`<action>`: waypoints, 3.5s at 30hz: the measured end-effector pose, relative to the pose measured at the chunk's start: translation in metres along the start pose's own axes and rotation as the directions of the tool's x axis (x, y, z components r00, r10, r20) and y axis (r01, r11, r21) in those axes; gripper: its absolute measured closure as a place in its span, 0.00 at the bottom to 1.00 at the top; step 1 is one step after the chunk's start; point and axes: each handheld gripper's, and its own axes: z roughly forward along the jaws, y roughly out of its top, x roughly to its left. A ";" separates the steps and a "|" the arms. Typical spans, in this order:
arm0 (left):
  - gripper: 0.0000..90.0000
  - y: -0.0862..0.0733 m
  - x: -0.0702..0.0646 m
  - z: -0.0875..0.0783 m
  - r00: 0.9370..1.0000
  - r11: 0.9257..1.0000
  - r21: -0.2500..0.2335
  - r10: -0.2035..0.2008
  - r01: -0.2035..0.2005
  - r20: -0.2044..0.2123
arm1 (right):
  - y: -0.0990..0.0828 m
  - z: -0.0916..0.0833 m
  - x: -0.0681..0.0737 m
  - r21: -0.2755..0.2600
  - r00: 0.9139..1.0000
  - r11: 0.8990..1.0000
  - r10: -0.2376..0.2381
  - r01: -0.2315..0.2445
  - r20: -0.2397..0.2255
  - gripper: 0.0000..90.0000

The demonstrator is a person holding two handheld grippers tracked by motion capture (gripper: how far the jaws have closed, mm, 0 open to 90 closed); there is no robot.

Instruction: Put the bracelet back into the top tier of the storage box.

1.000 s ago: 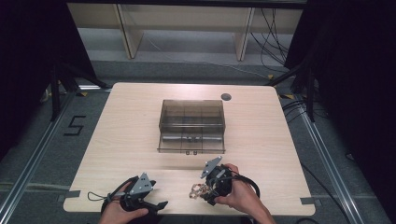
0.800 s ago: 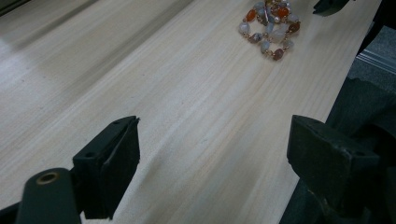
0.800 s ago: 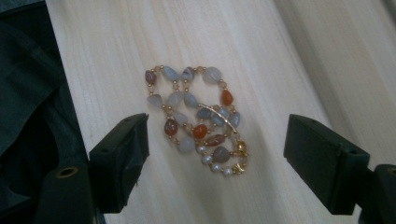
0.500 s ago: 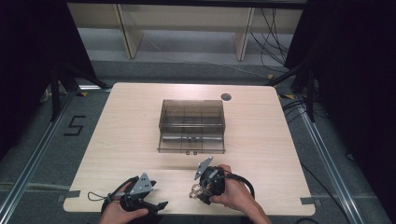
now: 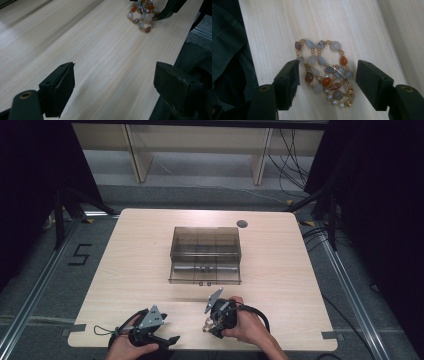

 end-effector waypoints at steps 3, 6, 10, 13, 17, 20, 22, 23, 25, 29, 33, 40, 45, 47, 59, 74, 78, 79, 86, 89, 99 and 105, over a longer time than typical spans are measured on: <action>0.19 0.000 0.002 -0.001 1.000 1.000 0.011 0.023 -0.023 -0.007 | 0.001 0.001 0.001 0.022 1.000 0.999 0.023 -0.023 0.001 0.45; 0.19 0.000 0.000 0.000 1.000 1.000 0.002 0.002 -0.002 -0.002 | 0.002 0.002 -0.001 0.022 1.000 1.000 0.010 -0.010 -0.009 0.48; 0.19 0.000 0.001 -0.001 1.000 1.000 0.013 0.016 -0.016 -0.010 | 0.003 0.001 -0.001 0.036 1.000 0.999 0.024 -0.024 -0.006 0.53; 0.19 0.000 0.000 0.000 1.000 1.000 -0.002 -0.002 0.002 0.004 | 0.004 0.001 -0.002 0.039 1.000 0.999 0.020 -0.020 -0.005 0.58; 0.19 0.001 0.002 -0.001 0.999 0.999 0.013 0.034 -0.034 -0.008 | 0.006 0.000 -0.001 0.068 1.000 0.997 0.026 -0.027 0.016 0.63; 0.19 0.000 0.001 -0.001 1.000 1.000 0.013 0.014 -0.014 -0.010 | 0.008 0.000 0.000 0.088 0.999 0.996 0.028 -0.030 0.018 0.70; 0.19 0.000 0.001 -0.001 1.000 1.000 0.012 0.015 -0.015 -0.009 | 0.008 0.000 -0.001 0.083 1.000 0.997 0.006 -0.007 0.016 0.75; 0.19 0.000 0.001 -0.001 1.000 1.000 0.015 0.019 -0.019 -0.010 | 0.009 0.000 -0.002 0.085 1.000 0.996 -0.003 0.001 0.026 0.77; 0.19 0.001 0.003 -0.001 0.999 0.999 0.014 0.037 -0.037 -0.009 | 0.009 -0.002 -0.003 0.139 0.999 0.990 -0.022 0.017 0.032 0.82; 0.19 0.000 0.001 -0.001 1.000 1.000 0.014 0.017 -0.017 -0.012 | 0.011 -0.001 -0.001 0.144 0.998 0.989 -0.047 0.041 0.038 0.87; 0.19 0.000 0.001 -0.001 1.000 1.000 0.007 0.010 -0.010 -0.008 | 0.012 0.000 0.000 0.144 0.995 0.986 -0.089 0.081 0.050 0.88; 0.19 0.000 0.001 -0.001 1.000 1.000 0.007 0.009 -0.009 -0.008 | 0.012 -0.004 0.001 0.133 0.994 0.989 -0.073 0.063 0.076 0.89; 0.19 0.000 0.001 -0.001 1.000 1.000 0.014 0.018 -0.017 -0.011 | 0.015 -0.013 0.000 0.083 0.992 0.993 -0.091 0.083 0.089 0.89; 0.19 0.000 0.001 -0.001 1.000 1.000 0.006 0.011 -0.011 -0.007 | 0.015 -0.017 -0.001 0.067 0.992 0.994 -0.090 0.084 0.093 0.89; 0.19 0.000 0.003 0.000 1.000 1.000 0.004 0.025 -0.024 -0.003 | 0.012 -0.037 -0.005 0.022 0.995 0.998 -0.056 0.055 0.079 0.89; 0.19 -0.001 0.002 0.000 1.000 1.000 0.002 0.002 -0.002 -0.007 | 0.013 -0.051 -0.013 0.021 0.997 0.999 -0.048 0.047 0.067 0.89; 0.19 -0.001 0.002 0.000 1.000 1.000 0.003 0.002 -0.002 -0.007 | 0.014 -0.057 -0.016 0.017 0.997 0.999 -0.040 0.039 0.073 0.89; 0.19 -0.001 0.003 -0.001 1.000 1.000 0.012 0.012 -0.012 -0.011 | 0.015 -0.059 -0.017 0.016 0.997 0.999 -0.042 0.041 0.070 0.89; 0.19 -0.001 0.002 0.000 1.000 1.000 0.004 0.004 -0.004 -0.009 | 0.018 -0.073 -0.020 0.024 0.997 1.000 -0.022 0.021 0.068 0.89; 0.19 -0.001 0.002 -0.001 1.000 1.000 0.003 0.003 -0.003 -0.007 | 0.020 -0.079 -0.023 0.019 0.997 0.999 -0.040 0.039 0.063 0.89; 0.19 -0.001 0.002 0.000 1.000 1.000 0.003 0.004 -0.004 -0.010 | 0.027 -0.100 -0.030 0.021 0.996 0.999 -0.049 0.047 0.072 0.89; 0.19 -0.001 0.002 0.000 1.000 1.000 0.010 0.009 -0.009 -0.015 | 0.030 -0.112 -0.038 0.006 0.996 0.998 -0.059 0.058 0.071 0.89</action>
